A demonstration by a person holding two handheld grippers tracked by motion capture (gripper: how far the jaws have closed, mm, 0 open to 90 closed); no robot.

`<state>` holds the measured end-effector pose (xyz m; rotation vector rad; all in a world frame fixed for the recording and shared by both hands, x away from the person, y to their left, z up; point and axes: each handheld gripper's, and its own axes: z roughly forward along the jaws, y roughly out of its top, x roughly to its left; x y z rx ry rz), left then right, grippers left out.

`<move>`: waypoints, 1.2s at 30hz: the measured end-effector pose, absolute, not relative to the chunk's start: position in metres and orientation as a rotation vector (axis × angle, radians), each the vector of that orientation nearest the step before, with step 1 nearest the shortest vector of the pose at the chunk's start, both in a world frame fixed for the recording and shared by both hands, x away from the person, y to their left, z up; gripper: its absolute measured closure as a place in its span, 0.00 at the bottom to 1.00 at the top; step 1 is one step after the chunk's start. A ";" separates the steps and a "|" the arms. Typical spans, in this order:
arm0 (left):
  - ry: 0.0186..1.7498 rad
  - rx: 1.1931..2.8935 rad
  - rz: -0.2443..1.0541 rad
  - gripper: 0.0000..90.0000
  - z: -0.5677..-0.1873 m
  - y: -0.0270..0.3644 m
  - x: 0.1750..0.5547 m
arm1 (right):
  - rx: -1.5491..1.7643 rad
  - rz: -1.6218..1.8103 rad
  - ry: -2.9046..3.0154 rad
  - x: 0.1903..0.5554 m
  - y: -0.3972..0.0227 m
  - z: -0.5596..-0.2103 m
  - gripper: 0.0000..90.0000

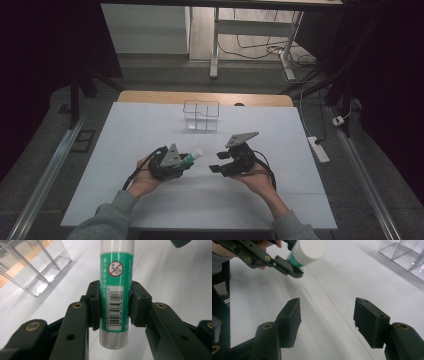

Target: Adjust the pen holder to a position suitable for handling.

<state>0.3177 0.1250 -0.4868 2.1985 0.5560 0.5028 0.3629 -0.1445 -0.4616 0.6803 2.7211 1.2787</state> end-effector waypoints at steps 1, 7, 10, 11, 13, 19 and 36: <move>0.567 2.179 0.488 0.72 -0.486 0.127 0.319 | 0.686 1.281 2.713 0.363 -0.146 -0.462 0.42; 0.621 2.099 0.416 0.72 -0.485 0.137 0.323 | 0.729 1.310 2.677 0.364 -0.156 -0.463 0.42; 0.631 2.081 0.400 0.72 -0.486 0.139 0.324 | 0.735 1.319 2.667 0.364 -0.160 -0.465 0.42; 0.635 2.075 0.395 0.72 -0.486 0.140 0.325 | 0.734 1.314 2.662 0.363 -0.161 -0.465 0.42; 0.638 2.064 0.380 0.72 -0.486 0.141 0.325 | 0.748 1.334 2.640 0.363 -0.163 -0.465 0.43; 0.642 2.039 0.361 0.72 -0.486 0.140 0.325 | 0.788 1.416 2.594 0.363 -0.167 -0.465 0.43; 0.586 2.059 0.364 0.72 -0.494 0.115 0.318 | 0.744 1.636 2.522 0.350 -0.139 -0.463 0.45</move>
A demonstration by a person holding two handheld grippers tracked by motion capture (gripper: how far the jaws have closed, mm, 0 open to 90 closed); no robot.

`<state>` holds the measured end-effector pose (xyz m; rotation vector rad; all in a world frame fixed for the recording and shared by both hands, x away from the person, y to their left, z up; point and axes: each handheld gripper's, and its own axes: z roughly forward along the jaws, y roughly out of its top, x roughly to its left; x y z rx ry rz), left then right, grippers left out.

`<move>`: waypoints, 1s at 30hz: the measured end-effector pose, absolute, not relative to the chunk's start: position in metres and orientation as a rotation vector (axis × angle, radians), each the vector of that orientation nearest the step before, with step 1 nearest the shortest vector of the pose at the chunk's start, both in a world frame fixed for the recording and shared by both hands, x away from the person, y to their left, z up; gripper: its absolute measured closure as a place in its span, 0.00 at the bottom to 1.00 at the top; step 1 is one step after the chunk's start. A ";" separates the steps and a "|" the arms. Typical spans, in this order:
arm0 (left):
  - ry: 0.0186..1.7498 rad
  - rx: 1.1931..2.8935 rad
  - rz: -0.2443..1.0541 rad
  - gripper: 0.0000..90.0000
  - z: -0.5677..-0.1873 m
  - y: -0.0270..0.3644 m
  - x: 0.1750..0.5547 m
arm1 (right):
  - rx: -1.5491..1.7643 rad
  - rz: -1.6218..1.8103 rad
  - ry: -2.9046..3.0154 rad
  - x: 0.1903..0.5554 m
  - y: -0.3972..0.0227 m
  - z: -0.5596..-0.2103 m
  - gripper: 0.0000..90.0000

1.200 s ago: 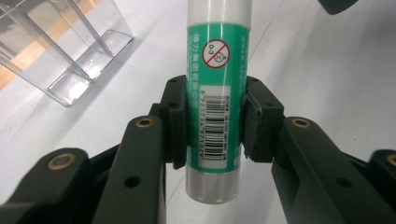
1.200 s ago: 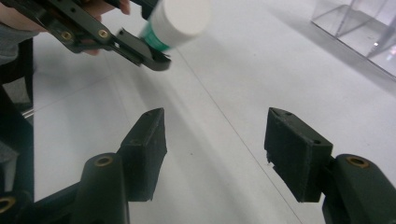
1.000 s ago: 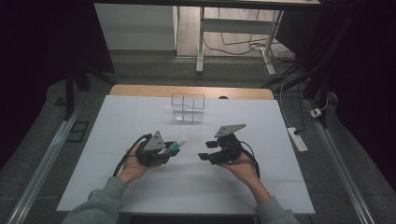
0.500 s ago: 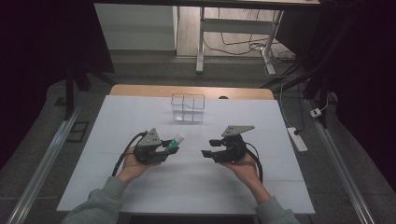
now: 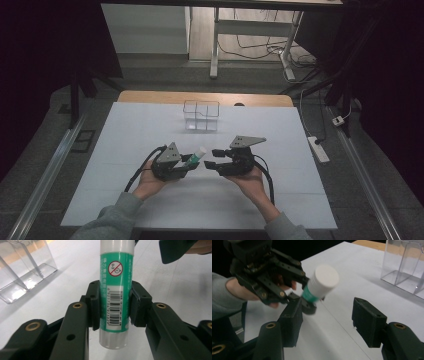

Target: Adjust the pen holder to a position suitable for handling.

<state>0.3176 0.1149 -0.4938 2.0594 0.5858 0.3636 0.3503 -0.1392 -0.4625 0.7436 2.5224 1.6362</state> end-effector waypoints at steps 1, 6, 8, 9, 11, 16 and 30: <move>0.585 2.060 0.364 0.72 -0.494 0.114 0.317 | 0.744 1.649 2.521 0.351 -0.137 -0.463 0.46; 0.554 2.080 0.364 0.72 -0.496 0.108 0.315 | 0.739 1.654 2.512 0.351 -0.132 -0.463 0.50; 0.538 2.088 0.368 0.72 -0.497 0.106 0.314 | 0.740 1.665 2.518 0.351 -0.130 -0.464 0.56; 0.529 2.090 0.371 0.72 -0.497 0.104 0.313 | 0.738 1.663 2.523 0.351 -0.129 -0.464 0.57; 0.520 2.093 0.375 0.72 -0.497 0.103 0.312 | 0.738 1.665 2.525 0.351 -0.127 -0.465 0.61; 0.515 2.107 0.381 0.72 -0.498 0.102 0.312 | 0.757 1.719 2.555 0.354 -0.129 -0.465 0.67; 0.568 2.114 0.357 0.59 -0.501 0.102 0.317 | 0.722 1.695 2.568 0.353 -0.127 -0.465 0.71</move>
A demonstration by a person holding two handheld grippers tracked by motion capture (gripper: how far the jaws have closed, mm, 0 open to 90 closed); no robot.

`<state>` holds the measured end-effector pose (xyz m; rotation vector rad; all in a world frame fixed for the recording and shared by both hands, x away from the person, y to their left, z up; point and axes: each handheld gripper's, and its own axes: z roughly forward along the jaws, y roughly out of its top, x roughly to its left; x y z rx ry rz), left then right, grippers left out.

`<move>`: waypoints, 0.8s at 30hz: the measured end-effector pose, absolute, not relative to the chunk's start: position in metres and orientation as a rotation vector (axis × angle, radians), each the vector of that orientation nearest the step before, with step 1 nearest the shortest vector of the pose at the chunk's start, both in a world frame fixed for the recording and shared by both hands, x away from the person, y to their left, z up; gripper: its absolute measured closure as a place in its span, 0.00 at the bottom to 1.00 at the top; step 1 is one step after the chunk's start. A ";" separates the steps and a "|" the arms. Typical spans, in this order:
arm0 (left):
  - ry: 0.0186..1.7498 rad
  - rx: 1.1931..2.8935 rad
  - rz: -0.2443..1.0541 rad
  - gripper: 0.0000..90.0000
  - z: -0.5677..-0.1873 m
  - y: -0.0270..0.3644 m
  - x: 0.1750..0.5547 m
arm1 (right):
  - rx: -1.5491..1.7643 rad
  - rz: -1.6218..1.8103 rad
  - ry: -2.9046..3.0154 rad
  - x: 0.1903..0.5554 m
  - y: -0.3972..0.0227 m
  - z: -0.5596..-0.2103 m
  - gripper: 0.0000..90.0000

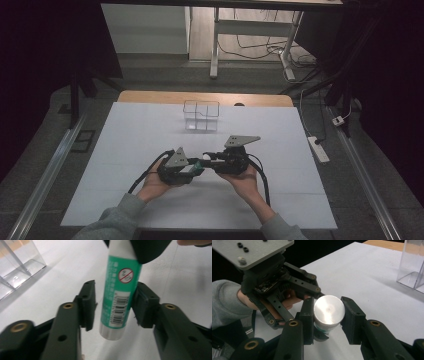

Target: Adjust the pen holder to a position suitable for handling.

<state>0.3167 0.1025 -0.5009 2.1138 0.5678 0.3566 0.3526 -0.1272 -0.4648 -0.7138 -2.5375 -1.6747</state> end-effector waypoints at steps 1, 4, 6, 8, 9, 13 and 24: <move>0.571 2.115 0.356 0.57 -0.501 0.103 0.317 | -0.712 -1.673 -2.541 0.353 -0.127 -0.465 0.71; 0.598 2.126 0.356 0.48 -0.500 0.105 0.317 | -0.713 -1.670 -2.568 0.352 -0.128 -0.464 0.71; 0.644 2.126 0.346 0.41 -0.499 0.108 0.318 | -0.721 -1.676 -2.573 0.352 -0.130 -0.463 0.71; 0.666 2.123 0.356 0.35 -0.498 0.111 0.317 | -0.725 -1.686 -2.582 0.352 -0.132 -0.461 0.71; 0.673 2.121 0.370 0.34 -0.498 0.113 0.316 | -0.726 -1.689 -2.585 0.352 -0.133 -0.460 0.71; 0.689 2.132 0.390 0.33 -0.498 0.122 0.310 | -0.739 -1.714 -2.588 0.352 -0.140 -0.455 0.71; 0.731 2.177 0.493 0.31 -0.496 0.159 0.286 | -0.784 -1.795 -2.602 0.353 -0.157 -0.441 0.71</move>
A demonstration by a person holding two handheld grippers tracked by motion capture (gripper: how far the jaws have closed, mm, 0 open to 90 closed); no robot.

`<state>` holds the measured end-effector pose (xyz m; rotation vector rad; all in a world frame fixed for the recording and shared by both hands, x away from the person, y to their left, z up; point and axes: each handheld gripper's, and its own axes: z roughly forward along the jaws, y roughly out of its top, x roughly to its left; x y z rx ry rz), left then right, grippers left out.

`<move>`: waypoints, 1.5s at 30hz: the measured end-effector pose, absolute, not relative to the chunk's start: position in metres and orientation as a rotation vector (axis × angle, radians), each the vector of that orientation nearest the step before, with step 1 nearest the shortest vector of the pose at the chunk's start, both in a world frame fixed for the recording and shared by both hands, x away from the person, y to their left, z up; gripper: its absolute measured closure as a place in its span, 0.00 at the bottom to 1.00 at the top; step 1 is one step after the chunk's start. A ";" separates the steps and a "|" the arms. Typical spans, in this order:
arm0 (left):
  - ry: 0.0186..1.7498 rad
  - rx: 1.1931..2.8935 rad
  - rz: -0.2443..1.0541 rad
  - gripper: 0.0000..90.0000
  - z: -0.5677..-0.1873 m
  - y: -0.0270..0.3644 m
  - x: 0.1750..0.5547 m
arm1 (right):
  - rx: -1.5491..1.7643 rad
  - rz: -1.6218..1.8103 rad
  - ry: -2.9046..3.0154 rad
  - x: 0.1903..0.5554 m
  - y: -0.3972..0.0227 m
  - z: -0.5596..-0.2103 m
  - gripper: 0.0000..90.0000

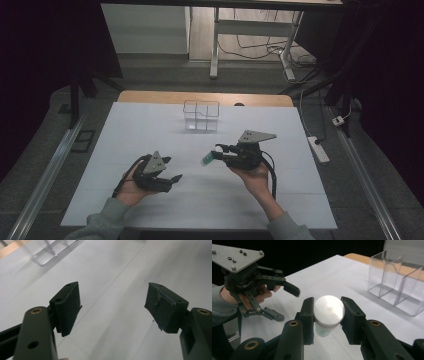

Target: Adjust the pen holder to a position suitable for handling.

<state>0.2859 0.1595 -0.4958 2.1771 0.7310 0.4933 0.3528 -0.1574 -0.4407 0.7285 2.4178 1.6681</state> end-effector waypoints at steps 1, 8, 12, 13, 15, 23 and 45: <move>0.745 2.174 0.497 0.31 -0.496 0.163 0.285 | 0.728 1.668 2.418 0.353 -0.157 -0.441 0.71; 0.823 2.156 0.521 0.31 -0.498 0.188 0.275 | 0.730 1.676 2.383 0.354 -0.164 -0.435 0.71; 0.865 2.152 0.523 0.31 -0.502 0.199 0.271 | 0.736 1.675 2.378 0.354 -0.165 -0.435 0.71; 0.871 2.153 0.524 0.31 -0.503 0.201 0.271 | 0.734 1.675 2.378 0.354 -0.165 -0.435 0.71; 0.891 2.154 0.523 0.31 -0.505 0.205 0.270 | 0.733 1.673 2.379 0.354 -0.164 -0.434 0.71; 0.918 2.138 0.528 0.31 -0.506 0.214 0.268 | 0.734 1.673 2.365 0.355 -0.166 -0.432 0.71; 0.948 2.121 0.509 0.30 -0.512 0.224 0.268 | 0.752 1.705 2.277 0.368 -0.181 -0.416 0.71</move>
